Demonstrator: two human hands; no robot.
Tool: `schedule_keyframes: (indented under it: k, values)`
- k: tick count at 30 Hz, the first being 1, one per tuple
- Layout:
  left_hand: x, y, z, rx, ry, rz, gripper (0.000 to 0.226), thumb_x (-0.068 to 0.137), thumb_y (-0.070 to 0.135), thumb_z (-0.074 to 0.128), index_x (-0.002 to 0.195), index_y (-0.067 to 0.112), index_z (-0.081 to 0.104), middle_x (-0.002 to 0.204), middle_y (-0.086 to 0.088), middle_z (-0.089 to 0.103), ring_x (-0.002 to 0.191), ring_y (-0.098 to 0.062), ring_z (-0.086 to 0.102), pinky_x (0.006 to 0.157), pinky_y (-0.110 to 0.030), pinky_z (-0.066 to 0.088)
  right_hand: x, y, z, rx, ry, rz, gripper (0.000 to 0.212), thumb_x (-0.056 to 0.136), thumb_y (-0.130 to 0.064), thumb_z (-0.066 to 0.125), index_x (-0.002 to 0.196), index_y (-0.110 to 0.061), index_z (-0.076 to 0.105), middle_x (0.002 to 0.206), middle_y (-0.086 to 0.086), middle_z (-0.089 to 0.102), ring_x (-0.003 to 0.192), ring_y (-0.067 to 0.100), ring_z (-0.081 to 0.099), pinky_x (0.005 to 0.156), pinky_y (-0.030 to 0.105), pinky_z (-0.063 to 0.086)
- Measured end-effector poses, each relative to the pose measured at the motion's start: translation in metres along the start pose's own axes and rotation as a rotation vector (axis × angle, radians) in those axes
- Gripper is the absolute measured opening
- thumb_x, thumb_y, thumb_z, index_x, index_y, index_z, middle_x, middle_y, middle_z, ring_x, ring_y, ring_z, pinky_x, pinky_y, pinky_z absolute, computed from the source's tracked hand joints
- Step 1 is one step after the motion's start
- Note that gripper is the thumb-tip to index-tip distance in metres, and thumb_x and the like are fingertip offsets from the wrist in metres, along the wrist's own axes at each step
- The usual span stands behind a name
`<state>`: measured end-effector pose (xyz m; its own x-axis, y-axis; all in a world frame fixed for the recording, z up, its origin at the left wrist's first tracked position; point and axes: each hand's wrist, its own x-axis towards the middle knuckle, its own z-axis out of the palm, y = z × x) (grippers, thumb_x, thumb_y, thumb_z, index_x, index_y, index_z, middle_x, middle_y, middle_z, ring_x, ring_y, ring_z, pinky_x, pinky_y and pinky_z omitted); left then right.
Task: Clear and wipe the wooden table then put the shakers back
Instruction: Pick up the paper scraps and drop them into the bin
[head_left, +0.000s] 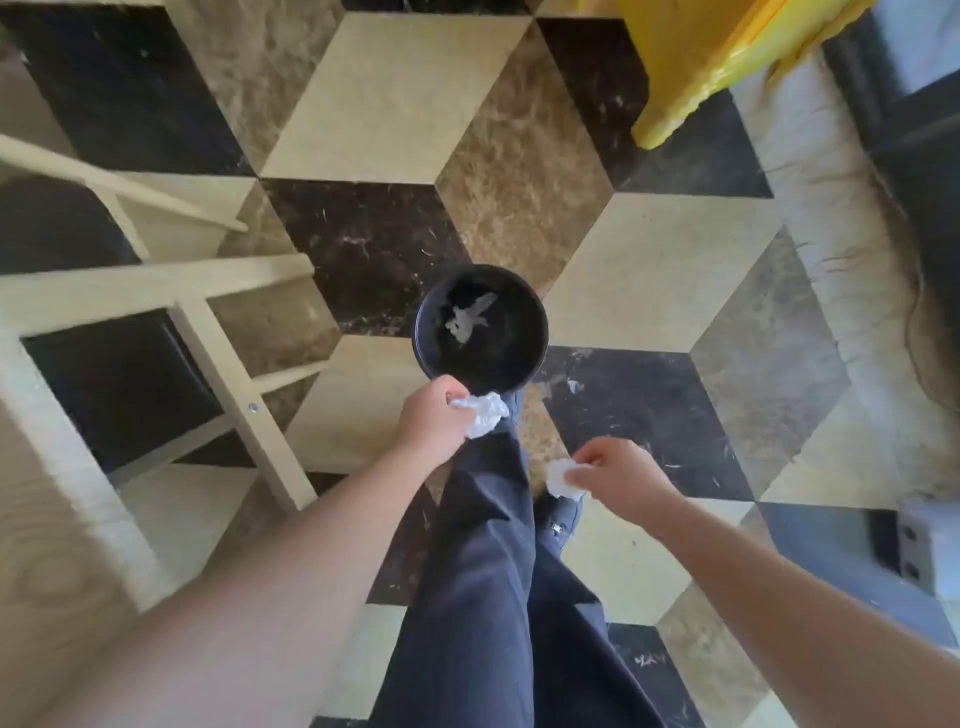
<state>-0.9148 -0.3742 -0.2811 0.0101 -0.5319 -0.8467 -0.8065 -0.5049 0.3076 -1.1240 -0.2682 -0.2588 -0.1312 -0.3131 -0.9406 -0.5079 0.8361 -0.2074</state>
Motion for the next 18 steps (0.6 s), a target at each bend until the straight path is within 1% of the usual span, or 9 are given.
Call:
schedule_keyframes:
  k: [2, 5, 9, 11, 13, 14, 15, 16, 18]
  values:
    - [0.032, -0.005, 0.007, 0.030, 0.005, 0.016, 0.016, 0.087, 0.012, 0.059, 0.098, 0.020, 0.068, 0.096, 0.001, 0.067, 0.085, -0.021, 0.063, 0.062, -0.025, 0.044, 0.035, 0.004, 0.001, -0.083, -0.033, 0.012, 0.009, 0.082, -0.021, 0.066, 0.090, -0.018, 0.069, 0.080, -0.004, 0.065, 0.073, 0.016, 0.060, 0.053, 0.023, 0.045]
    - [0.071, -0.013, 0.022, 0.110, 0.034, 0.033, 0.018, 0.087, 0.009, 0.056, 0.099, 0.017, 0.068, 0.099, -0.002, 0.066, 0.088, -0.022, 0.059, 0.067, -0.027, 0.041, 0.079, 0.000, 0.004, -0.188, -0.033, 0.007, 0.012, 0.083, -0.015, 0.057, 0.092, -0.019, 0.063, 0.089, 0.001, 0.063, 0.076, 0.019, 0.062, 0.059, 0.028, 0.053]
    - [0.105, -0.032, 0.048, 0.221, 0.075, 0.063, 0.023, 0.087, 0.004, 0.054, 0.103, 0.013, 0.068, 0.111, -0.011, 0.064, 0.099, -0.030, 0.061, 0.074, -0.030, 0.042, 0.122, -0.020, 0.016, -0.216, 0.044, -0.059, 0.014, 0.086, -0.013, 0.054, 0.097, -0.019, 0.058, 0.099, 0.008, 0.066, 0.066, 0.015, 0.056, 0.049, 0.022, 0.040]
    - [0.111, -0.035, 0.053, 0.220, 0.124, 0.120, 0.027, 0.090, 0.012, 0.060, 0.117, 0.013, 0.064, 0.117, -0.012, 0.061, 0.104, -0.033, 0.062, 0.077, -0.032, 0.045, 0.133, -0.041, 0.020, -0.138, 0.069, -0.119, 0.038, 0.086, -0.017, 0.064, 0.122, -0.021, 0.054, 0.109, 0.009, 0.065, 0.076, 0.022, 0.061, 0.058, 0.027, 0.051]
    - [0.111, -0.035, 0.054, 0.180, 0.138, 0.155, 0.054, 0.090, 0.030, 0.067, 0.140, 0.022, 0.049, 0.126, -0.012, 0.058, 0.111, -0.033, 0.061, 0.083, -0.037, 0.048, 0.135, -0.062, 0.024, -0.152, -0.028, -0.154, 0.089, 0.082, -0.030, 0.078, 0.152, -0.028, 0.023, 0.111, 0.007, 0.061, 0.087, 0.026, 0.065, 0.075, 0.039, 0.060]
    - [0.109, -0.035, 0.053, 0.184, 0.123, 0.158, 0.069, 0.088, 0.039, 0.069, 0.149, 0.027, 0.038, 0.133, -0.011, 0.055, 0.115, -0.032, 0.060, 0.086, -0.039, 0.049, 0.133, -0.070, 0.025, -0.207, -0.075, -0.164, 0.107, 0.080, -0.034, 0.081, 0.157, -0.031, 0.006, 0.108, 0.006, 0.060, 0.086, 0.025, 0.066, 0.077, 0.041, 0.061]
    - [0.106, -0.035, 0.051, 0.211, 0.101, 0.154, 0.079, 0.087, 0.046, 0.068, 0.154, 0.031, 0.028, 0.138, -0.010, 0.052, 0.119, -0.031, 0.059, 0.087, -0.039, 0.050, 0.130, -0.075, 0.026, -0.264, -0.097, -0.179, 0.115, 0.080, -0.035, 0.081, 0.158, -0.031, -0.003, 0.102, 0.006, 0.060, 0.081, 0.022, 0.066, 0.073, 0.039, 0.060]
    - [0.103, -0.036, 0.049, 0.249, 0.078, 0.146, 0.083, 0.087, 0.050, 0.066, 0.156, 0.034, 0.022, 0.142, -0.009, 0.050, 0.120, -0.031, 0.059, 0.088, -0.041, 0.051, 0.126, -0.077, 0.027, -0.311, -0.105, -0.192, 0.114, 0.081, -0.033, 0.080, 0.159, -0.029, -0.003, 0.098, 0.006, 0.059, 0.077, 0.019, 0.065, 0.068, 0.036, 0.059]
    - [0.095, -0.040, 0.042, 0.325, 0.017, 0.096, 0.078, 0.089, 0.050, 0.059, 0.155, 0.035, 0.021, 0.143, -0.008, 0.050, 0.120, -0.033, 0.059, 0.090, -0.044, 0.054, 0.115, -0.073, 0.024, -0.378, -0.098, -0.202, 0.096, 0.084, -0.028, 0.075, 0.157, -0.023, 0.014, 0.108, 0.009, 0.062, 0.085, 0.022, 0.063, 0.068, 0.033, 0.056]
